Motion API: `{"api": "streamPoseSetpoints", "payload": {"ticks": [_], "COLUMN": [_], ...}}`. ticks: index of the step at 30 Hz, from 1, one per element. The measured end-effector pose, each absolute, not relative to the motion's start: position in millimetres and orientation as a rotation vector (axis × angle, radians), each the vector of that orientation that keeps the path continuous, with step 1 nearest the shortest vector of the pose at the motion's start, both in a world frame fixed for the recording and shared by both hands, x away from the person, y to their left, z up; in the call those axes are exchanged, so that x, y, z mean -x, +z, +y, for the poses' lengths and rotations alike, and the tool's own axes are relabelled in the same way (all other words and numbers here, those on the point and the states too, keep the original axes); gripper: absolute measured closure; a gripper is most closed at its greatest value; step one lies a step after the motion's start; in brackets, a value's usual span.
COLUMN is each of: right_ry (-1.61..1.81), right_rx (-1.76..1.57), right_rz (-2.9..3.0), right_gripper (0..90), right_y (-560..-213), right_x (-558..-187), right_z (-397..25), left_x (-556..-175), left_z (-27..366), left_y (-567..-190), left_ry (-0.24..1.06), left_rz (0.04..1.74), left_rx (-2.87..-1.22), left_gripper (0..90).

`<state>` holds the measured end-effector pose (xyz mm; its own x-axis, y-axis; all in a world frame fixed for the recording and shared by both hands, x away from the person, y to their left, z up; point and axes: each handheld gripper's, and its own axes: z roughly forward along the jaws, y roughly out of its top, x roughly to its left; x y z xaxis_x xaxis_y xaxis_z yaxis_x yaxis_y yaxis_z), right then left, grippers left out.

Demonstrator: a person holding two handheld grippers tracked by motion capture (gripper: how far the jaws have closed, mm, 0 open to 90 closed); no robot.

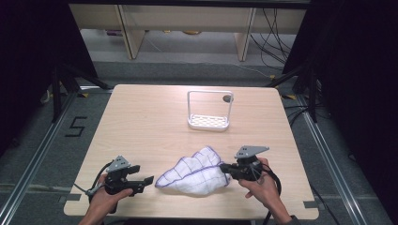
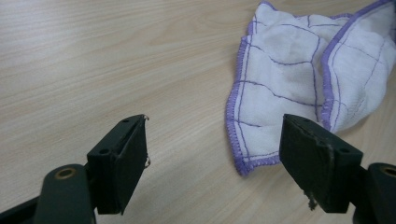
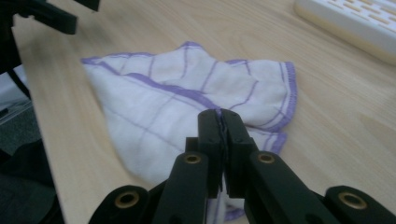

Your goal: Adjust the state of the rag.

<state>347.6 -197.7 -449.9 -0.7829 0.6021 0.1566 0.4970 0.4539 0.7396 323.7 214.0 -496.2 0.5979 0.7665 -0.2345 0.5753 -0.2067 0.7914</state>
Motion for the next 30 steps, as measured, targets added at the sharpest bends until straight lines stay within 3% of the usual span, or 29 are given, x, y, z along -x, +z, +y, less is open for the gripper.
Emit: {"api": "streamPoseSetpoints", "payload": {"ticks": [5, 10, 19, 24, 25, 26, 30], "right_ry": [1.320, 1.292, 1.182, 1.198, 1.198, 1.233, 1.318], "right_rx": [-0.876, -0.868, -0.956, -1.018, -1.018, -1.054, -1.071], "right_rz": [2.581, 2.615, 2.701, 2.697, 2.697, 2.668, 2.627], "right_gripper": [88.6, 88.4, 86.7, 60.9, 60.9, 53.3, 48.5], "right_y": [-440, -454, -485, -485, -485, -478, -465], "right_x": [-303, -270, -274, -279, -279, -283, -289], "right_z": [-201, -213, -215, -211, -211, -211, -212], "left_x": [-323, -322, -326, -336, -336, -339, -342], "left_z": [213, 207, 182, 168, 168, 162, 151], "left_y": [-496, -498, -508, -511, -511, -512, -511], "left_ry": [0.236, 0.230, 0.223, 0.233, 0.233, 0.223, 0.225], "left_rz": [1.072, 1.061, 1.018, 1.003, 1.003, 0.982, 0.958], "left_rx": [-1.892, -1.920, -2.014, -2.046, -2.046, -2.074, -2.087], "left_gripper": [23.2, 23.1, 24.0, 24.6, 24.8, 25.4, 27.9]}}
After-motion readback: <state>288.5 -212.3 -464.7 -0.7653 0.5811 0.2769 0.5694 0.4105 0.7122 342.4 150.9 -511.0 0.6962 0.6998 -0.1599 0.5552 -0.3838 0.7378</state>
